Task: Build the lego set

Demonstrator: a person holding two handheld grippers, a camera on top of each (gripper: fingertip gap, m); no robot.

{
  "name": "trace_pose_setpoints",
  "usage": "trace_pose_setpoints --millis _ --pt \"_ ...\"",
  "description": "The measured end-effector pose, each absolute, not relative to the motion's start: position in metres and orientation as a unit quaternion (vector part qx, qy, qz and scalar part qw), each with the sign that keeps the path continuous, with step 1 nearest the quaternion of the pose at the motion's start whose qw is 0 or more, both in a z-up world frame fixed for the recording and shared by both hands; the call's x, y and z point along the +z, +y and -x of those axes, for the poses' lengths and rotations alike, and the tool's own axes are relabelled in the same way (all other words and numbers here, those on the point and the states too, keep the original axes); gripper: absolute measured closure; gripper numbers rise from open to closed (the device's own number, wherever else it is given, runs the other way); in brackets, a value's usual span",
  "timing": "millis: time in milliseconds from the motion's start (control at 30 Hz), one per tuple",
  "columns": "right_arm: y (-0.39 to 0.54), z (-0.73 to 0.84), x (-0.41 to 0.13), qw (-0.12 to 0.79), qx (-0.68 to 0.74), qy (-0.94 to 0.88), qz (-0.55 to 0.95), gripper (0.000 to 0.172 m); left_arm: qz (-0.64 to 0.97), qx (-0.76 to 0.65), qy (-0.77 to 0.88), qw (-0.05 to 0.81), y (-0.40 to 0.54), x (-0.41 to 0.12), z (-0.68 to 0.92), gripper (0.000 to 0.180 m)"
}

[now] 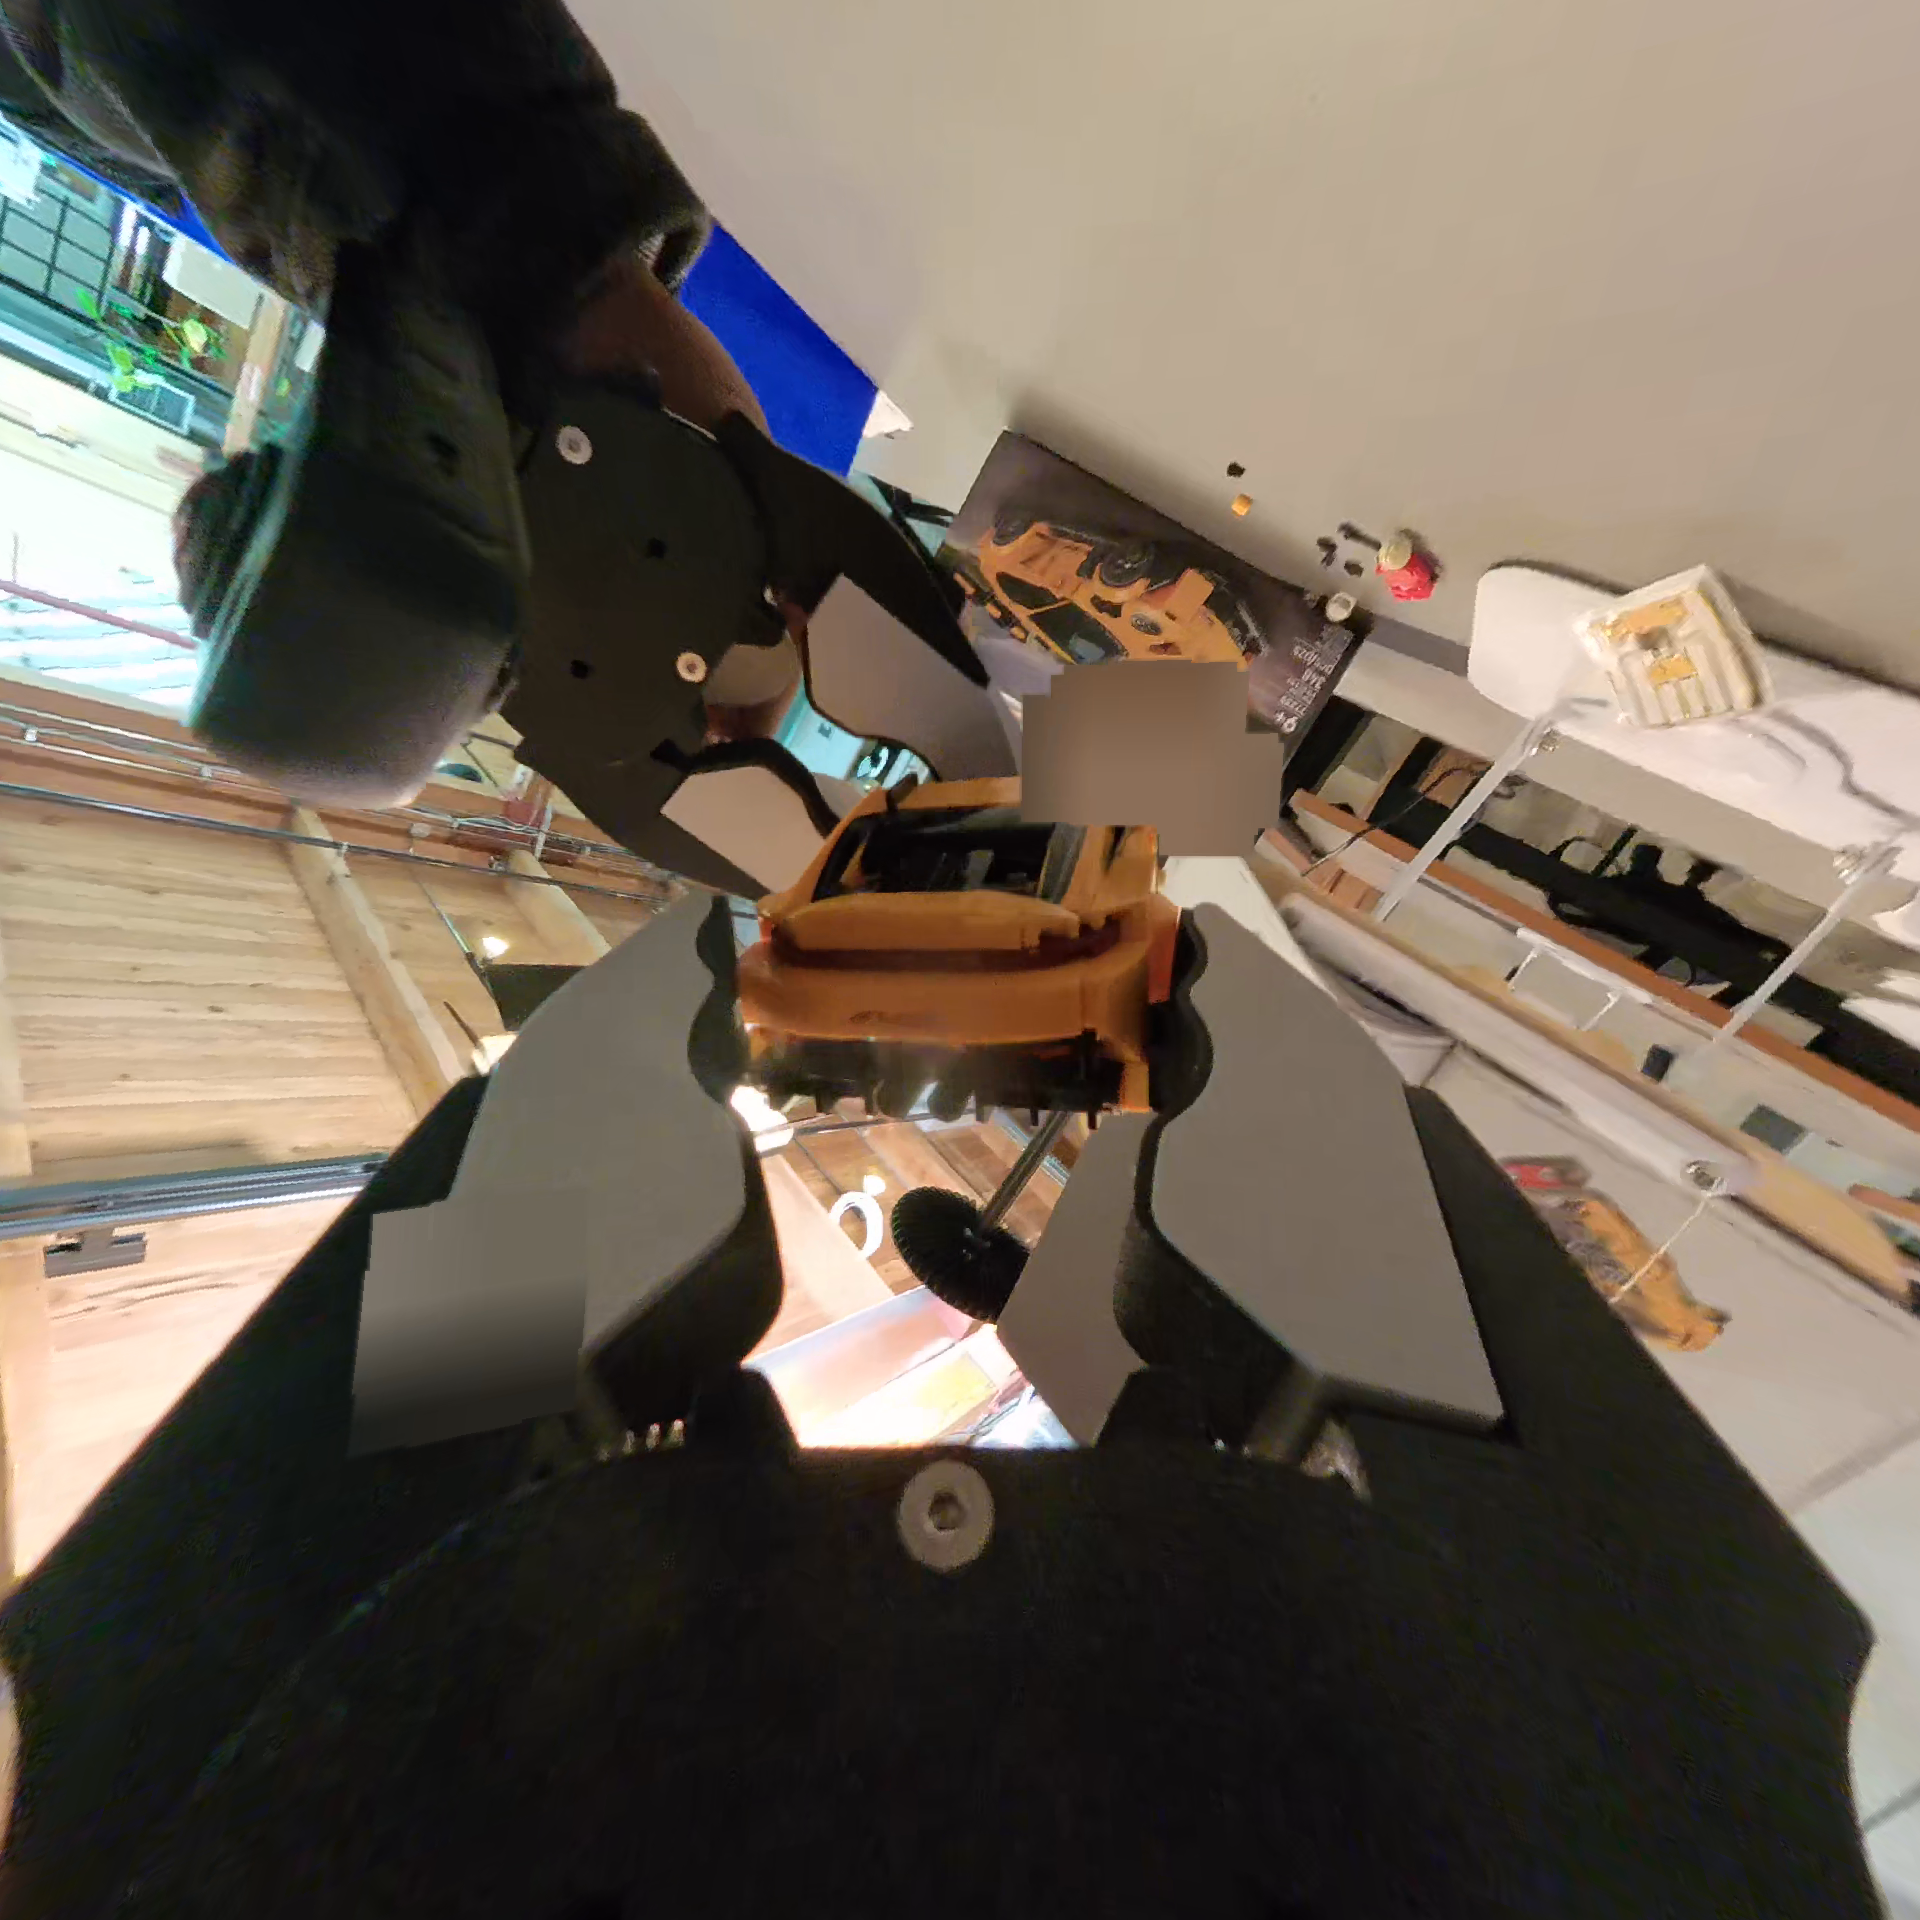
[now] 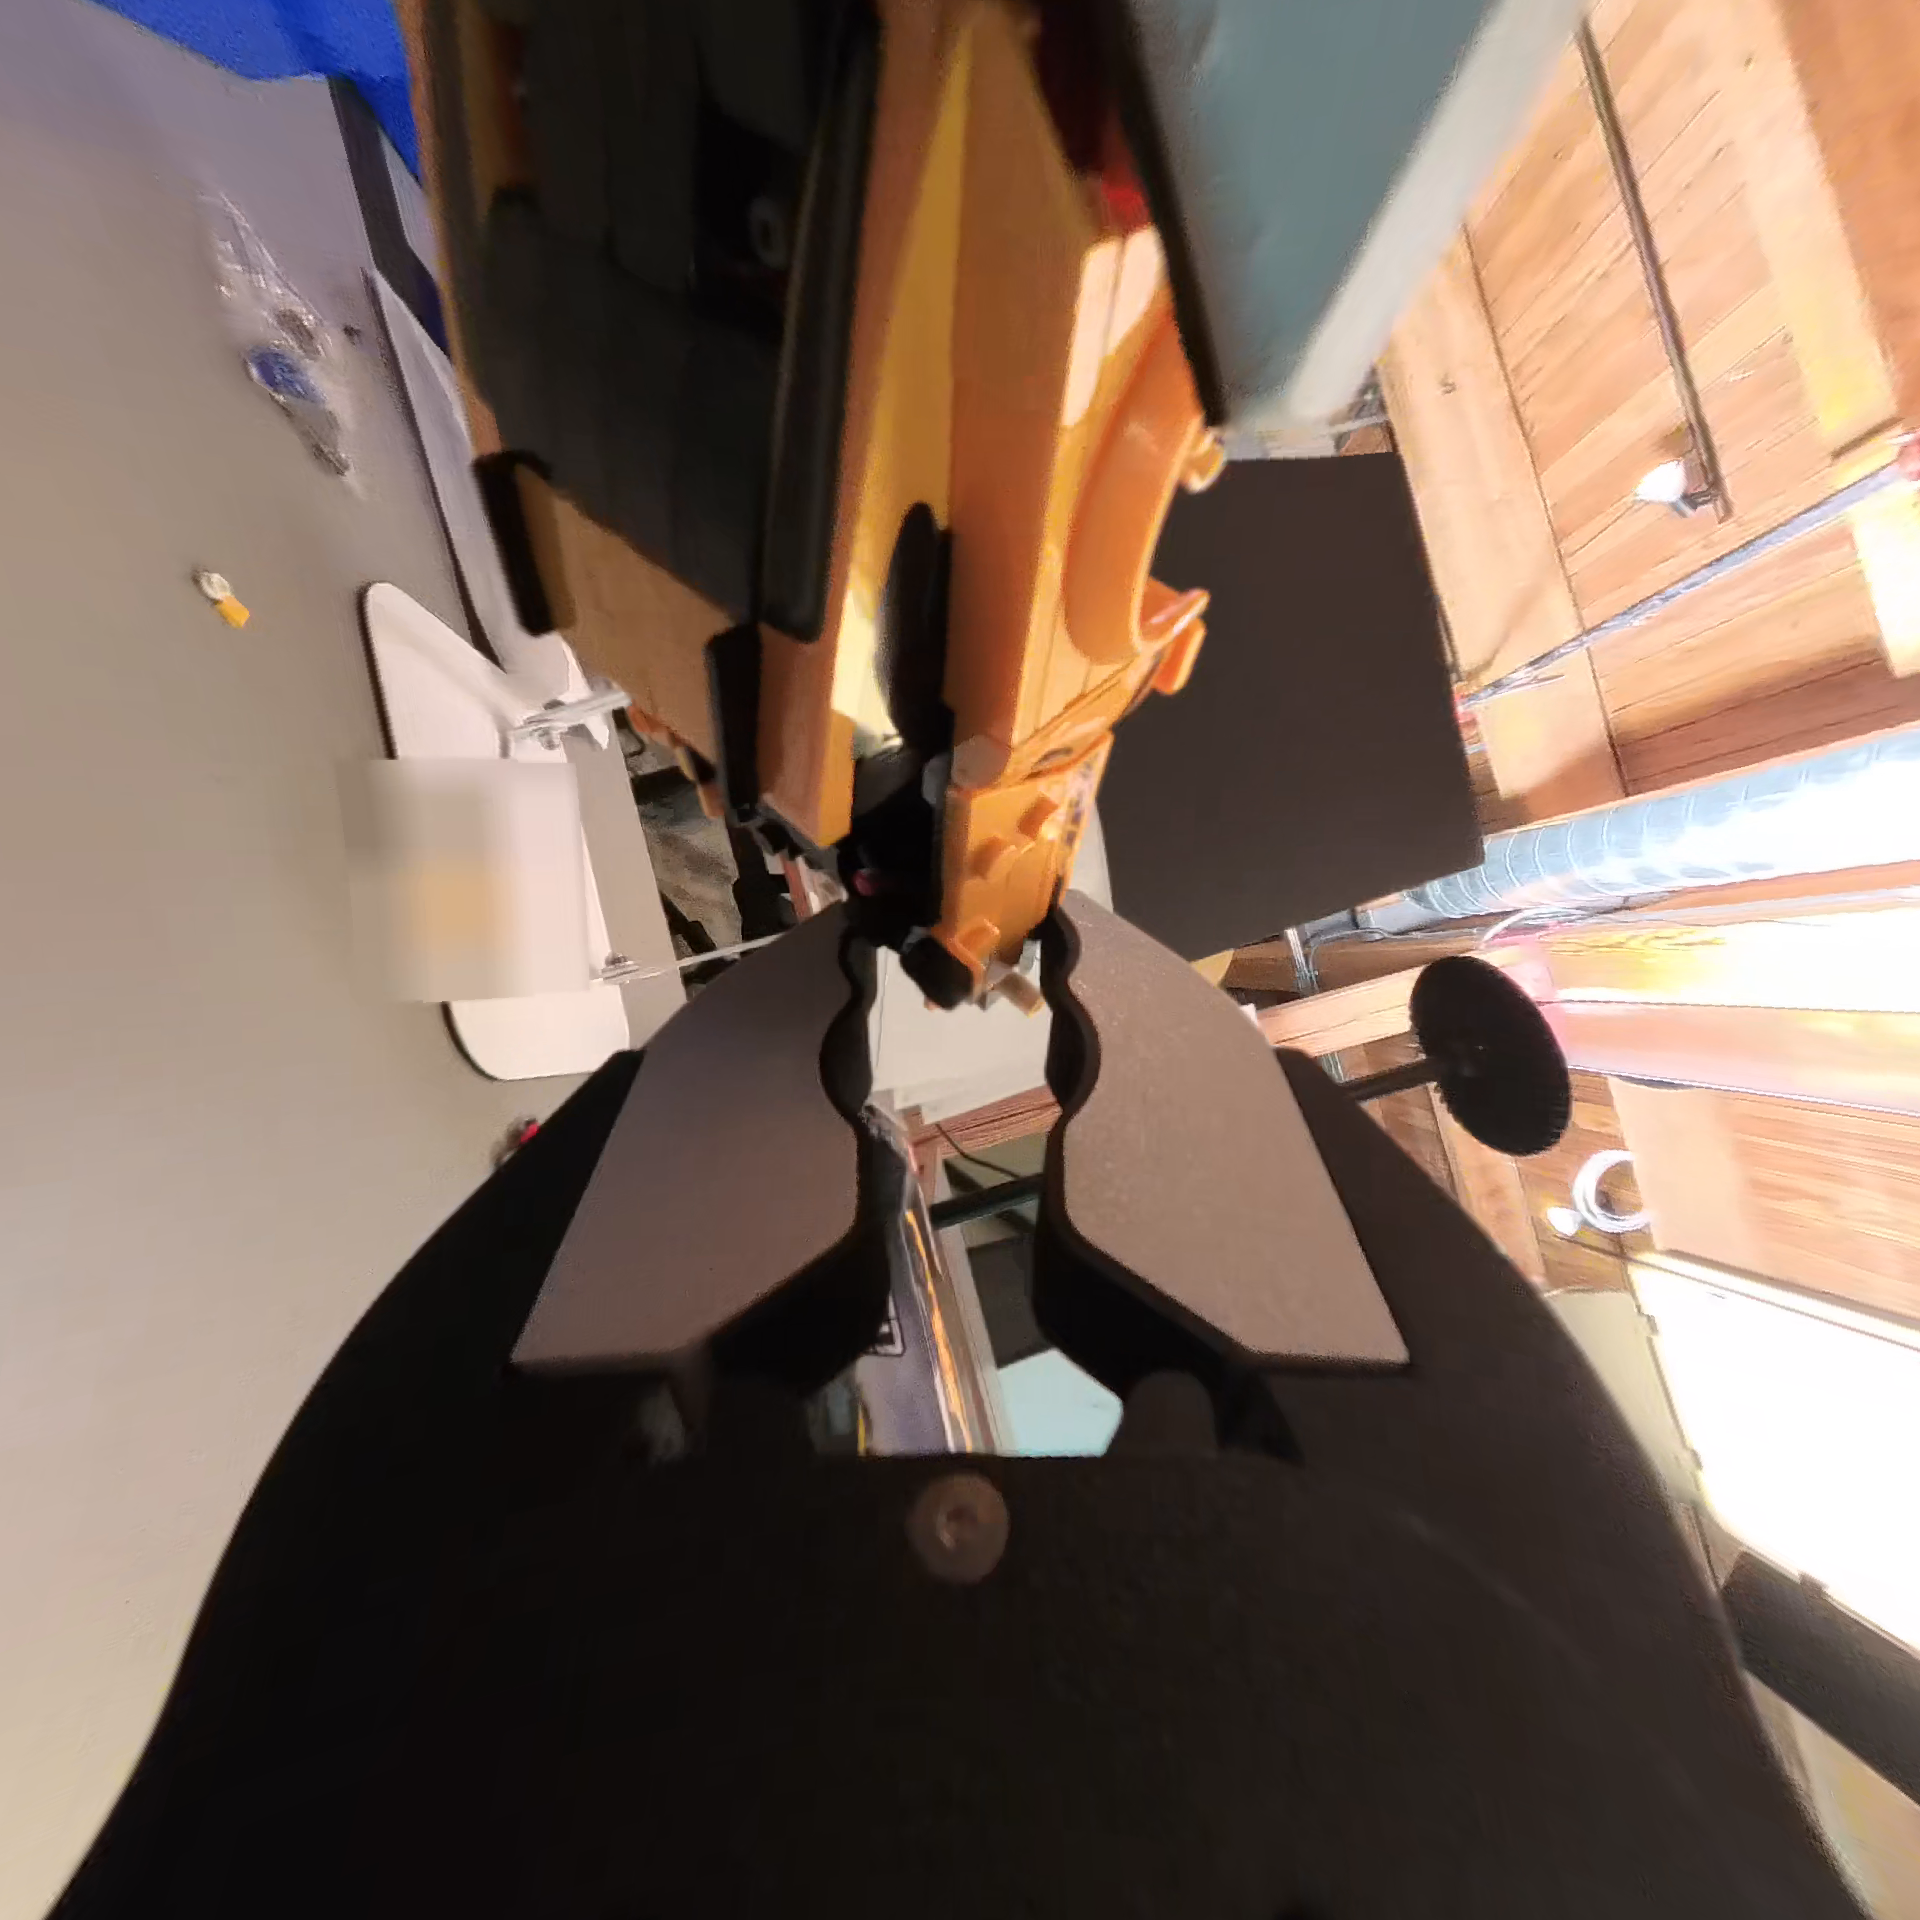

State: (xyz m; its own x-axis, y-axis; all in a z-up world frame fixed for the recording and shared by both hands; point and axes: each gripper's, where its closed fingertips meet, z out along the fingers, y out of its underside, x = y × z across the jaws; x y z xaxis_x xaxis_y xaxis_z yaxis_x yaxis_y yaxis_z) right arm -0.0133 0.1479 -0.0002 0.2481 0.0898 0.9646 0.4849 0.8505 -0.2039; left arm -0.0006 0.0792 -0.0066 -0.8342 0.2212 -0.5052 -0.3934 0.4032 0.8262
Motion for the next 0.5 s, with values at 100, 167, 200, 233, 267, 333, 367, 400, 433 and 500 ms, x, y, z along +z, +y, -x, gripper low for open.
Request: trace_pose_setpoints --millis 100,167,200,233,267,333,367,400,433,500 --pt "0.143 0.024 -0.035 0.736 -0.125 -0.621 0.240 0.142 0.082 0.514 0.805 0.283 0.071 -0.042 0.009 0.102" --pt "0.138 0.028 -0.067 0.716 -0.126 -0.643 0.240 0.145 0.096 0.493 0.818 0.281 0.065 -0.068 0.016 0.102" --pt "0.136 0.029 -0.077 0.710 -0.121 -0.650 0.243 0.146 0.100 0.486 0.821 0.283 0.063 -0.076 0.018 0.102" --pt "0.134 0.030 -0.083 0.703 -0.117 -0.657 0.247 0.146 0.109 0.479 0.822 0.289 0.061 -0.081 0.019 0.102" --pt "0.133 0.031 -0.086 0.696 -0.115 -0.663 0.250 0.146 0.121 0.473 0.821 0.295 0.060 -0.084 0.019 0.102" --pt "0.131 0.033 -0.093 0.678 -0.104 -0.683 0.251 0.146 0.147 0.456 0.822 0.306 0.057 -0.088 0.019 0.102" --pt "0.130 0.033 -0.097 0.670 -0.094 -0.690 0.256 0.146 0.157 0.452 0.822 0.311 0.057 -0.090 0.020 0.102" --pt "0.130 0.033 -0.104 0.651 -0.077 -0.706 0.266 0.145 0.177 0.444 0.820 0.316 0.057 -0.092 0.022 0.102" --pt "0.128 0.033 -0.110 0.637 -0.053 -0.716 0.281 0.145 0.209 0.427 0.815 0.331 0.056 -0.093 0.023 0.102" --pt "0.118 0.032 -0.128 0.579 0.022 -0.749 0.321 0.144 0.315 0.356 0.797 0.371 0.051 -0.095 0.025 0.102"
